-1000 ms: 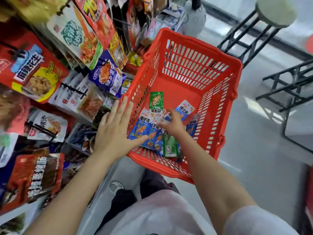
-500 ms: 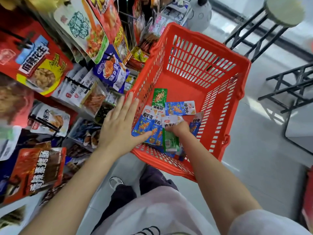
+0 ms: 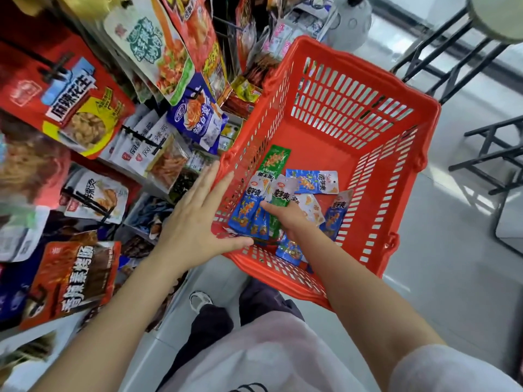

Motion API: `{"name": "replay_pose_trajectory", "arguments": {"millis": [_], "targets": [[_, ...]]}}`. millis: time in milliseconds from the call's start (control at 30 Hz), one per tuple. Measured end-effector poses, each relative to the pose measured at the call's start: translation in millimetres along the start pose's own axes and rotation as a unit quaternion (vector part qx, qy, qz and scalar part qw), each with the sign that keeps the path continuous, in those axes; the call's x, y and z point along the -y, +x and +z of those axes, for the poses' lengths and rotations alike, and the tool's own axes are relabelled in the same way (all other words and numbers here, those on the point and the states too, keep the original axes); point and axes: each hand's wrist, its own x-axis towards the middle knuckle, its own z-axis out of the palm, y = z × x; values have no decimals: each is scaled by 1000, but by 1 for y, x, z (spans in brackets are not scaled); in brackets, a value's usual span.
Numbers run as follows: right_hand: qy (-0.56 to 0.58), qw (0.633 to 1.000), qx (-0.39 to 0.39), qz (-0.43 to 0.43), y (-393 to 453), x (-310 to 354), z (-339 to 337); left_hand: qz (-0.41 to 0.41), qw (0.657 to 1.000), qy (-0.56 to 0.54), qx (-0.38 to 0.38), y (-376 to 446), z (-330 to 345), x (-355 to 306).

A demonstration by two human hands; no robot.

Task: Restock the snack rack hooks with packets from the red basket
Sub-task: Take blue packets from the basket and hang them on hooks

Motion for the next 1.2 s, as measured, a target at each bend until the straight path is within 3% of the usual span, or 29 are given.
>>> {"name": "replay_pose_trajectory", "arguments": {"millis": [300,567,733,967,1100,1200], "targets": [[82,997,-1,-8,17,8,57,-15,1000,-9,-11,0,1,-2],[115,992,4,54,22,2,49,-28,1000,-9,-5,-1,-1,-5],[106,994,13,32,21,6,49,-19,1000,-7,-3,-1,1,-4],[122,984,129,-10,-45,45,14,-33,999,-6,5,1,-7,-8],[155,967,183,-91,-101,71,-16,-23,995,-78,-65,15,-17,-32],[140,956,205,-158,-135,95,-28,-44,967,-242,-63,38,-31,-64]]}}
